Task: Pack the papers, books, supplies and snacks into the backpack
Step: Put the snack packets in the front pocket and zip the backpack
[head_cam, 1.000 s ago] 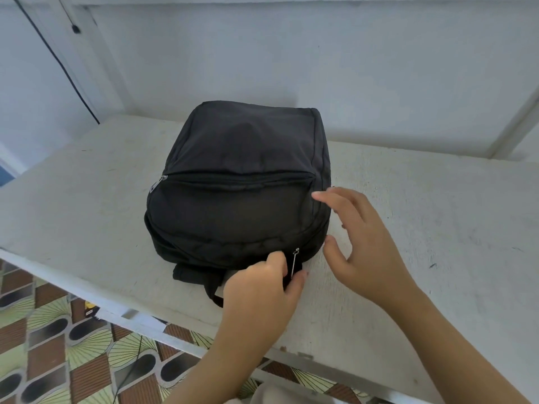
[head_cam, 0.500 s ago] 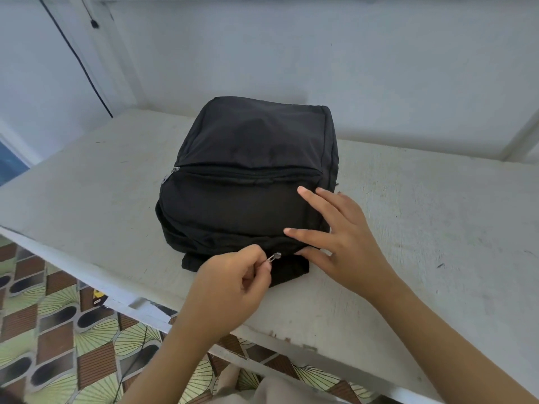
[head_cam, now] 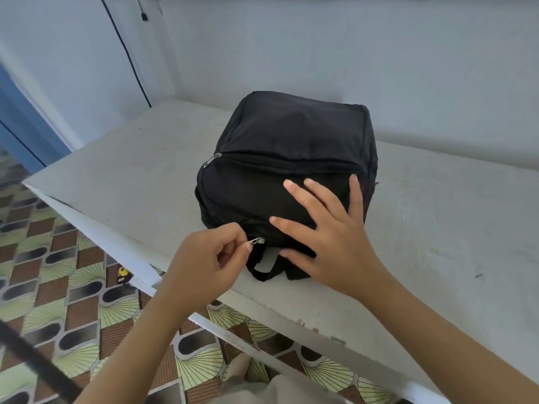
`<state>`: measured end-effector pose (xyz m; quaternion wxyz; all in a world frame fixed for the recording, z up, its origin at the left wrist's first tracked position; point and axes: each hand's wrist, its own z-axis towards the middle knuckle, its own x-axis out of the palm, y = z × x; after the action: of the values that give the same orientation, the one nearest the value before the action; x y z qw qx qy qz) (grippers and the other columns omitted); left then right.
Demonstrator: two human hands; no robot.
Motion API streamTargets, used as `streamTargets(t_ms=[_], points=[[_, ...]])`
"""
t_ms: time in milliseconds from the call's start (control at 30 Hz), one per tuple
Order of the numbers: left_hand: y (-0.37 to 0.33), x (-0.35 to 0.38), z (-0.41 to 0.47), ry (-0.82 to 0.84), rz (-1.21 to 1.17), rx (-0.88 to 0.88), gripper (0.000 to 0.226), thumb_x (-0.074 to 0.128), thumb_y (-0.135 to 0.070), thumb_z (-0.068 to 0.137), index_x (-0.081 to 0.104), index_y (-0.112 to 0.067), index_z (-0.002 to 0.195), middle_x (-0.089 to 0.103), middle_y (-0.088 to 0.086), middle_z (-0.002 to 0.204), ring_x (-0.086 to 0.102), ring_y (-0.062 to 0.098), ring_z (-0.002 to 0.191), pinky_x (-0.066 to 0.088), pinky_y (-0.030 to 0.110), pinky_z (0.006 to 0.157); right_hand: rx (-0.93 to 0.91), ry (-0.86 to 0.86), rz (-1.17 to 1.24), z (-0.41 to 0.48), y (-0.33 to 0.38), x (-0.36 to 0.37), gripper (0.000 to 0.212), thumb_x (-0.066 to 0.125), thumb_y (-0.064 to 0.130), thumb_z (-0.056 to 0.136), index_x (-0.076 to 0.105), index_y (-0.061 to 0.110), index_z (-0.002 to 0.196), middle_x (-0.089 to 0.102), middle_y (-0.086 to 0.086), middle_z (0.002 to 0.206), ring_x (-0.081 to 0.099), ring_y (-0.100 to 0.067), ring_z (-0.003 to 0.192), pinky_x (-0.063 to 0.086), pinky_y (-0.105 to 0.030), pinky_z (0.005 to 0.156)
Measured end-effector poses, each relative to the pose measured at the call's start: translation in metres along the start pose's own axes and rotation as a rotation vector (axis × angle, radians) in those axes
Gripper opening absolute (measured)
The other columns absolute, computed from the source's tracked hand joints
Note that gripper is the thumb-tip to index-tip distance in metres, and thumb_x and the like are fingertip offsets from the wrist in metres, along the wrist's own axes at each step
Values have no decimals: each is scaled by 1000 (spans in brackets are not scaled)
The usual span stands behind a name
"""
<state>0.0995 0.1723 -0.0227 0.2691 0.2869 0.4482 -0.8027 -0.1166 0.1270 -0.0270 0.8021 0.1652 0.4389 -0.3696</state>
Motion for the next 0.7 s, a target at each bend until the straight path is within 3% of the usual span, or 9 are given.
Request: streamTargets(t_ms=[67, 133, 200, 333, 533, 700], points=[[4, -2, -2, -19, 6, -11, 24, 49, -36, 85, 51, -19, 67, 46, -2, 59, 43, 10, 48, 32, 12, 44, -5, -44, -2, 1, 0, 7, 19, 64, 39, 83, 73, 32, 98, 53, -3, 137, 39, -26, 130, 5, -63, 111], [12, -7, -3, -55, 25, -32, 26, 50, -35, 85, 49, -18, 66, 39, -3, 51, 40, 9, 46, 30, 12, 45, -17, -83, 7, -3, -2, 11, 13, 67, 33, 83, 75, 30, 92, 56, 1, 133, 41, -24, 128, 5, -63, 111], [25, -13, -2, -106, 76, -61, 26, 56, -29, 86, 47, -16, 65, 32, -9, 46, 39, 9, 47, 29, 12, 45, -27, -104, 14, -6, -2, 13, 12, 68, 30, 83, 75, 28, 93, 57, 2, 132, 42, -24, 127, 7, -64, 111], [67, -29, -4, -219, 142, -227, 29, 62, -8, 86, 43, -13, 64, 34, -2, 45, 40, 9, 50, 31, 11, 47, -16, -110, 49, -9, 1, 14, 14, 64, 27, 84, 75, 26, 93, 59, 3, 130, 43, -22, 126, 9, -64, 110], [100, -45, 31, -235, 246, -235, 26, 63, -11, 86, 47, -3, 67, 41, 9, 48, 35, 16, 44, 29, 24, 48, 3, -120, 89, -12, 5, 15, 19, 58, 25, 86, 75, 21, 93, 59, 3, 129, 44, -20, 125, 13, -64, 110], [118, -48, 67, -208, 246, -228, 28, 63, -15, 86, 45, -6, 66, 38, 2, 49, 35, 15, 46, 29, 26, 50, 0, -130, 95, -16, 8, 15, 21, 55, 23, 87, 74, 19, 95, 59, 4, 130, 44, -19, 125, 16, -63, 110]])
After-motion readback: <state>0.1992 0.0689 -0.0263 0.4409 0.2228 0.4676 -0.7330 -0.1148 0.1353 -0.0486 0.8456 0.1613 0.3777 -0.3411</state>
